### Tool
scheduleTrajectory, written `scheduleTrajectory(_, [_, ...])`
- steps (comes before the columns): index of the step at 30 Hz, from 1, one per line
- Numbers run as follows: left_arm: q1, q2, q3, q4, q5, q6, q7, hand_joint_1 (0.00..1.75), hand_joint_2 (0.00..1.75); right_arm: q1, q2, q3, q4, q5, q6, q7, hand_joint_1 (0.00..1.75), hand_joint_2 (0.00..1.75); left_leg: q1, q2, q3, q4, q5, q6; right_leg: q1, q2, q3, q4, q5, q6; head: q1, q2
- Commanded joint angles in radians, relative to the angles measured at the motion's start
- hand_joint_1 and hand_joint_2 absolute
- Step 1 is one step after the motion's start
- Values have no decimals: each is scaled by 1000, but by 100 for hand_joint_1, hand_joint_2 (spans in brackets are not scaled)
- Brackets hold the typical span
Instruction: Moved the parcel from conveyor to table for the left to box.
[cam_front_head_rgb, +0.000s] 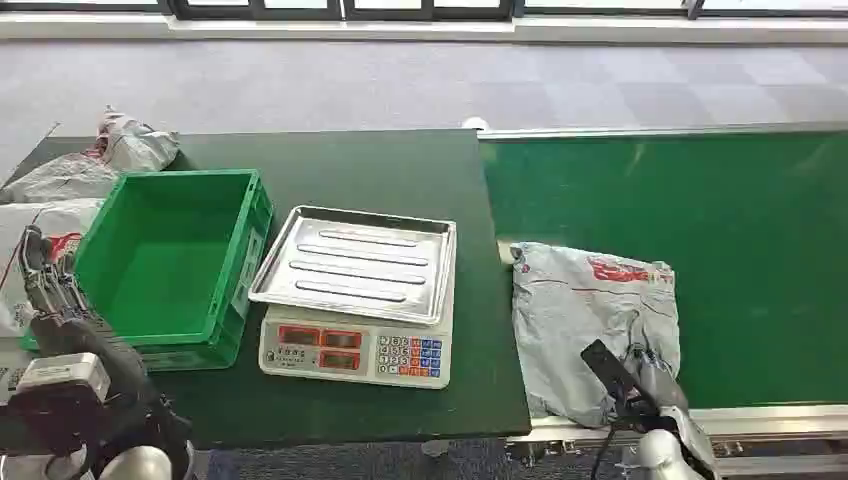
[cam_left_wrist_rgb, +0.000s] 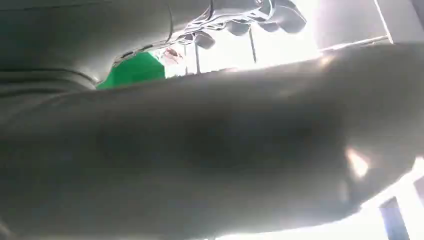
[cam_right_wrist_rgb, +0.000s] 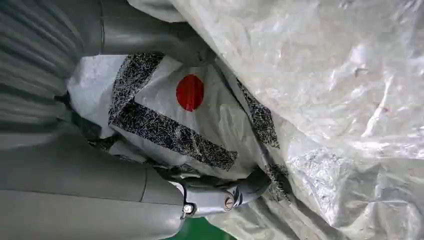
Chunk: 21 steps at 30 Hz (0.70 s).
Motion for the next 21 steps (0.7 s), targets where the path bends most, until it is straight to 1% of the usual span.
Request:
scheduleTrajectory(1, [17,-5,14,12,-3,-17,1,0,0,61,34,95,-76,-1,-37,16,175,175,-2,0,-17,1,6,1,-2,-4,-17,2,6,2,0,0])
scheduleTrajectory(2, [17,-5,14,12,-3,-17,1,0,0,61,34,95,-76,-1,-37,16,175,175,-1,0,-11,2,3,1,-2,-3,-11,2,7,4,0,0])
scheduleTrajectory(3, [18,-5,14,11,-2,-19,-1,0,0,68,34,94,-92,-4,-39,16,175,175,-2,-2,-16,0,5,1,-2,-6,-15,0,8,4,0,0])
scheduleTrajectory(4, [18,-5,15,11,0,-19,-3,0,0,75,33,96,-107,-6,-40,15,175,175,-3,-3,-16,-2,6,1,-3,-7,-15,-1,9,3,0,0])
scheduleTrajectory(5, [18,-5,15,11,0,-20,-4,0,0,76,34,94,-114,-9,-42,14,175,175,-2,-3,-9,0,3,1,-2,-6,-8,0,6,3,0,0])
scheduleTrajectory(6, [16,-5,15,12,0,-19,-5,0,0,80,33,94,-125,-9,-43,14,175,175,-3,-4,-12,-2,4,1,-2,-8,-11,0,7,3,0,0])
scheduleTrajectory(7, [16,-6,16,11,0,-19,-5,0,0,83,34,92,-136,-11,-44,14,175,175,-2,-3,-7,-1,2,0,-1,-6,-8,0,5,3,0,0])
scheduleTrajectory(9, [16,-6,16,11,0,-19,-5,0,0,83,34,92,-136,-11,-44,14,175,175,-3,-6,-7,-3,3,1,-2,-10,-11,-1,5,2,0,0])
scheduleTrajectory(10, [16,-6,16,11,0,-19,-5,0,0,83,34,92,-136,-11,-44,14,175,175,-2,-5,-3,-1,2,0,-1,-8,-10,0,4,2,0,0])
scheduleTrajectory(11, [16,-6,16,11,0,-19,-5,0,0,83,34,92,-136,-11,-44,14,175,175,-2,-6,-5,-3,3,0,-2,-10,-12,-1,4,2,0,0])
scheduleTrajectory(12, [16,-6,16,11,-1,-18,-5,0,0,88,37,89,-148,-13,-48,11,175,175,-2,-6,-4,-2,2,0,-1,-9,-11,1,3,2,0,0])
scheduleTrajectory(13, [17,-5,17,11,0,-16,-6,0,0,92,39,90,-167,-13,-52,8,175,175,-2,-6,-6,-3,3,0,-1,-11,-12,0,4,2,0,0])
scheduleTrajectory(14, [17,-5,18,10,0,-15,-7,0,0,99,41,94,-188,-8,-60,5,175,175,-2,-7,-5,-1,1,0,-1,-9,-11,1,3,1,0,0])
scheduleTrajectory(18, [23,-4,23,2,1,-13,-9,0,0,132,44,120,-311,39,-87,33,175,175,-3,-8,-9,-2,3,0,-2,-13,-15,1,3,1,0,0])
scheduleTrajectory(19, [27,-6,24,0,-1,-14,-9,0,0,143,43,131,-350,80,-115,49,175,175,-2,-9,-8,-1,2,0,-1,-11,-14,2,2,1,0,0])
scheduleTrajectory(21, [36,-11,27,-8,-5,-14,-11,0,0,176,50,140,-465,125,-130,71,175,175,-2,-9,-11,-1,2,0,-2,-12,-16,2,2,1,0,0])
